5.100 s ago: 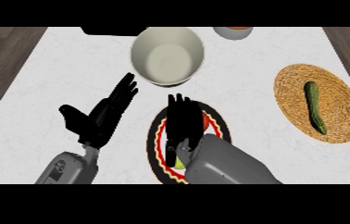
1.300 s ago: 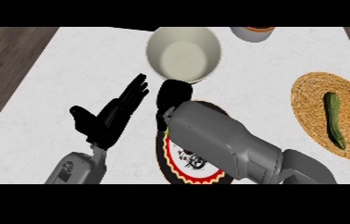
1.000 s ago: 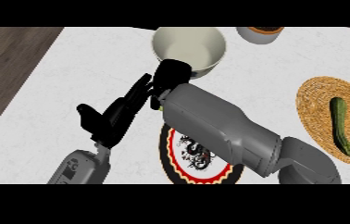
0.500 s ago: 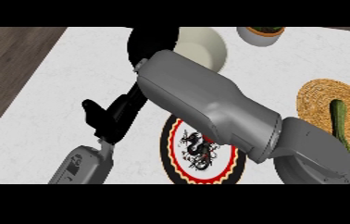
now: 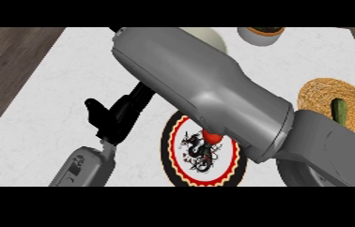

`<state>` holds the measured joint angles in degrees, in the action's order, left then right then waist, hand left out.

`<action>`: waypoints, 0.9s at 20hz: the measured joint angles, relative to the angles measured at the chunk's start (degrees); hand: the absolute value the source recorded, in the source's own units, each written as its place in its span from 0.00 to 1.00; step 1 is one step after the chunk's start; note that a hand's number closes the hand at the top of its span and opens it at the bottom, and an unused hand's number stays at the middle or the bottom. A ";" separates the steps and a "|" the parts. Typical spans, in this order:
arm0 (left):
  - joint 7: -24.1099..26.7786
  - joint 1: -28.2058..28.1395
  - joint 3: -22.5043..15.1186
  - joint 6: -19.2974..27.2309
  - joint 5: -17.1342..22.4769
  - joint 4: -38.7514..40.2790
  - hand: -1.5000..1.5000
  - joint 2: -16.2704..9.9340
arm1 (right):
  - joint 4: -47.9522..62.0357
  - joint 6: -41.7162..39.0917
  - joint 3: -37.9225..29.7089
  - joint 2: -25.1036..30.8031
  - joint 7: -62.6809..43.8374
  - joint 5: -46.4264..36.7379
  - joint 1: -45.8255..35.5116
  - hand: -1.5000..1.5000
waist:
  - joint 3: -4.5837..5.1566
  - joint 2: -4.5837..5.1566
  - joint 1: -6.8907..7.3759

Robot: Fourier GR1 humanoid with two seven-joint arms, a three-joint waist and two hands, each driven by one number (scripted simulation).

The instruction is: Pick the pear from the plate and place it in the bowl

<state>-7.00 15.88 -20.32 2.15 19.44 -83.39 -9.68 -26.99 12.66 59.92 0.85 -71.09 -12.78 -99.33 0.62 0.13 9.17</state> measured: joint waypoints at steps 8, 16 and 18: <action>0.47 -0.11 1.22 -0.07 0.22 0.26 0.50 -0.37 | 5.32 1.05 0.68 -0.04 0.07 -0.94 -2.70 1.00 | -0.08 0.52 -1.08; 0.81 -1.29 1.50 0.40 -0.29 -0.56 0.50 -0.54 | 10.42 4.81 0.37 -0.12 1.86 -2.12 -0.52 1.00 | -0.28 0.88 -2.46; 0.29 -1.11 1.78 0.63 -0.17 -1.11 0.50 -0.57 | 11.55 6.09 0.63 -0.16 2.76 -2.62 1.44 1.00 | -0.32 0.99 -2.78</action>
<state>-6.72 14.77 -18.54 2.78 19.26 -84.50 -10.25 -15.44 18.75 60.54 0.69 -68.33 -15.40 -97.89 0.30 1.12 6.40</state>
